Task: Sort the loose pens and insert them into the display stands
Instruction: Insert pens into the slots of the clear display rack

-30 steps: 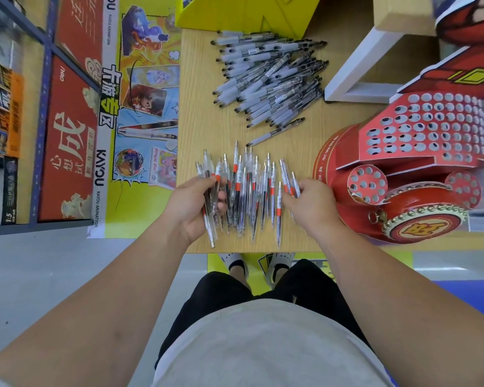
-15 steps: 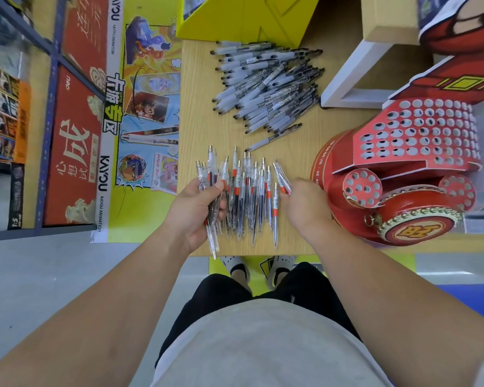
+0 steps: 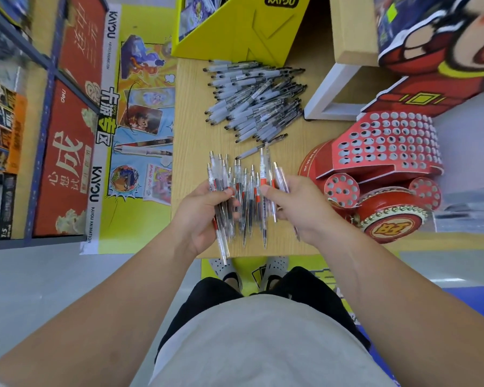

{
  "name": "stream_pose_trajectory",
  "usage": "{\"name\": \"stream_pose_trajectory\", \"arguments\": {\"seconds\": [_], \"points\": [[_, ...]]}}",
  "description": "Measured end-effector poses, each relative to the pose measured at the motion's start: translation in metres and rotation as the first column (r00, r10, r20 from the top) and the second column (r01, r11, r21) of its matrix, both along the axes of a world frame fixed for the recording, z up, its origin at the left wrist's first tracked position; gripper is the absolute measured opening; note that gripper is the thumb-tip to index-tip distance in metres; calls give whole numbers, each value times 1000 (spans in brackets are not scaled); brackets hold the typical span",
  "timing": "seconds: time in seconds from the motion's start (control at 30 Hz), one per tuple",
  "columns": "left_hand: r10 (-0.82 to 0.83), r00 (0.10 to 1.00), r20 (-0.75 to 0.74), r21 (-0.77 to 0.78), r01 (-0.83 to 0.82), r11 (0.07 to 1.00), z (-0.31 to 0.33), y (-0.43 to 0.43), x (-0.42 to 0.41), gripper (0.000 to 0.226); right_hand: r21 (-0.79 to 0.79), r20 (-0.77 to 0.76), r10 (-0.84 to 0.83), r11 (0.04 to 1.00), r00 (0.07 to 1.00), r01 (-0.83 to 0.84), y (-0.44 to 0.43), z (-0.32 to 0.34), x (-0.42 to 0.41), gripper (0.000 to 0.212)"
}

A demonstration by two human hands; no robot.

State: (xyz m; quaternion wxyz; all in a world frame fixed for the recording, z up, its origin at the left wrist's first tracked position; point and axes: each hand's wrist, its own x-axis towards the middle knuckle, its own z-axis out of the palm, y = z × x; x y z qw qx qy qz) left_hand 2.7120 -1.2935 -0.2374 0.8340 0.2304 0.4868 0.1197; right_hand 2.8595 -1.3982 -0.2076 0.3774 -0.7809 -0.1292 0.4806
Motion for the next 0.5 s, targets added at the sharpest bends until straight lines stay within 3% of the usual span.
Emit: {"name": "stream_pose_trajectory", "arguments": {"seconds": [0.07, 0.2, 0.33, 0.4, 0.5], "points": [[-2, 997, 71, -57, 6, 998, 5, -10, 9, 38, 31, -90, -17, 999, 996, 20, -3, 18, -2, 21], [-65, 993, 96, -56, 71, 996, 17, -27, 26, 55, 57, -103, -26, 998, 994, 32, -16, 33, -2, 4], [-153, 984, 87, -19, 156, 988, 25, -42, 43, 84, 88, 23, -21, 996, 1000, 19, -31, 42, 4, 9], [-148, 985, 84, -12, 150, 989, 28, -50, 50, 88, 113, 86, -20, 994, 996, 10, -40, 44, 10, 5], [-141, 987, 83, -4, 141, 990, 35, -62, 61, 100, 144, 155, -16, 990, 988, -6, -54, 52, 18, 21]]}}
